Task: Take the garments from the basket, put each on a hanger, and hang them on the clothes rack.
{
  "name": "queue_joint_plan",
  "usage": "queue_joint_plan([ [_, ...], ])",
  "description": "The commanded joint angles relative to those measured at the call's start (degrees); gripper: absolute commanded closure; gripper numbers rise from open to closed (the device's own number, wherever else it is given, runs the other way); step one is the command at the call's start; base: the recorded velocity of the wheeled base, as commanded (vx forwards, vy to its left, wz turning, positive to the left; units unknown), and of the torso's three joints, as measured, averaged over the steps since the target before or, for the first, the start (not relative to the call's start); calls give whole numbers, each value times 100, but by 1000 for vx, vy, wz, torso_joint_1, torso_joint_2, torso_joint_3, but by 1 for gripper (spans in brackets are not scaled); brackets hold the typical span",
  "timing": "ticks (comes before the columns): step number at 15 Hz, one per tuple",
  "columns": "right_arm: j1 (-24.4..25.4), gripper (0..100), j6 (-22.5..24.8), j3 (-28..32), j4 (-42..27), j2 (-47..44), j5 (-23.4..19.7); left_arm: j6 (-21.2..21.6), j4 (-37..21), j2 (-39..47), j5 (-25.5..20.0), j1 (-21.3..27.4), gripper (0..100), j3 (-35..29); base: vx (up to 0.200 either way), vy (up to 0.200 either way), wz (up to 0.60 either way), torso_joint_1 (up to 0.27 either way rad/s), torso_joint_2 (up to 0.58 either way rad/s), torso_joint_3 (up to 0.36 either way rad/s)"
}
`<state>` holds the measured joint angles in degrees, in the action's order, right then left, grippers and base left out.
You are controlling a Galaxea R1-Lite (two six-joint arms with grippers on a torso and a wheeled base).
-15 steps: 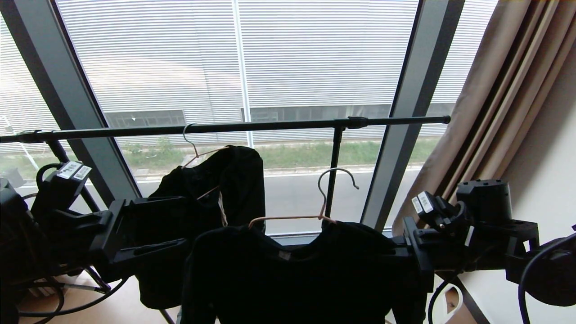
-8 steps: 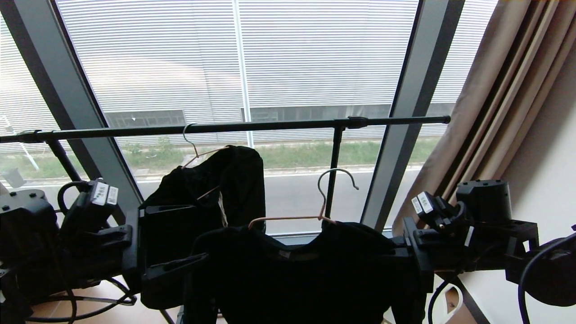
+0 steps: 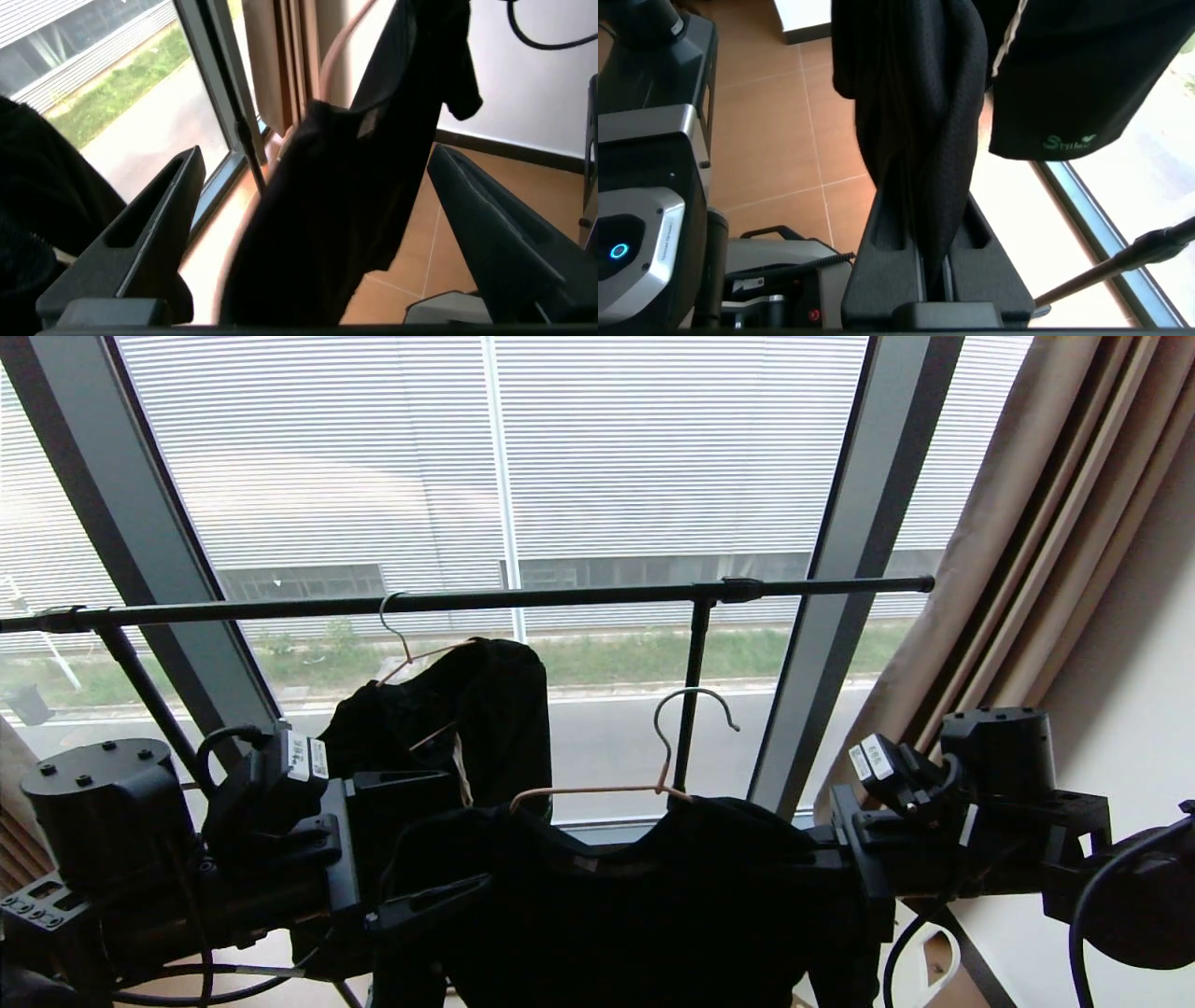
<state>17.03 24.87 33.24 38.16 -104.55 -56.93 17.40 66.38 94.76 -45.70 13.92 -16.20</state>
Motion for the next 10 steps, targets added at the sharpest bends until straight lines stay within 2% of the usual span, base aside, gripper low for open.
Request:
queue_joint_plan([
  [1, 2, 100, 299, 95, 8, -127, -11, 80, 16, 280, 0, 49, 0, -120, 0, 0, 0, 0, 0, 0],
  [3, 2, 100, 475, 262, -1, -189, -20, 264, 24, 386, -9, 76, 0, -111, 0, 0, 0, 0, 0, 0],
  [10, 81, 100, 545, 349, 8, -189, -20, 247, 33, 658, -9, 313, 0, -498, 0, 0, 0, 0, 0, 0],
])
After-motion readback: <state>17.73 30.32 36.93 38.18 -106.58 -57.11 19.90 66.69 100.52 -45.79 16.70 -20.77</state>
